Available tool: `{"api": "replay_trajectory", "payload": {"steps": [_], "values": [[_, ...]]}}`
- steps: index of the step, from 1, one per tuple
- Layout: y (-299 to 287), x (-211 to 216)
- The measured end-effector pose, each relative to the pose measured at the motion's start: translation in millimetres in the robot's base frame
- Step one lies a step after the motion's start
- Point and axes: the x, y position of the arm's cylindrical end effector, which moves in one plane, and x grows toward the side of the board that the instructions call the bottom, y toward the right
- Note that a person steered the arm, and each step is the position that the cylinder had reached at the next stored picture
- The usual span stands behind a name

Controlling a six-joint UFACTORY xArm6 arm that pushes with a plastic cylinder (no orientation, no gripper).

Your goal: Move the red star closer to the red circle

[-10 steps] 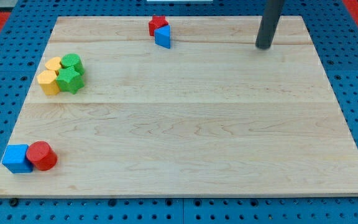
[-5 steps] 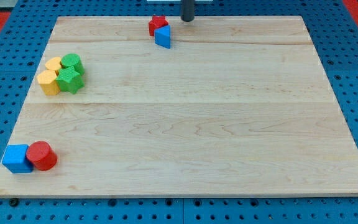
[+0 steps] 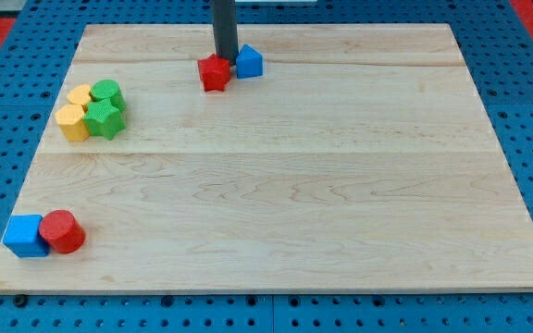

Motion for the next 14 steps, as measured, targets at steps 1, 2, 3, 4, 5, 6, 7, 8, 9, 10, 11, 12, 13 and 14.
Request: {"api": "replay_trajectory", "payload": {"steps": [1, 2, 3, 4, 5, 6, 7, 8, 9, 10, 11, 12, 13, 14], "values": [[-17.1, 2.8], [-46.0, -2.4], [-55.3, 10.5], [-55.9, 37.7], [-59.2, 70.5], [-59.6, 99.4], [-59.9, 133.8], [-59.6, 168.8], [-59.3, 205.4], [-59.3, 216.7], [-32.4, 220.2], [1.1, 224.9], [28.2, 250.9], [10.9, 277.3]]}}
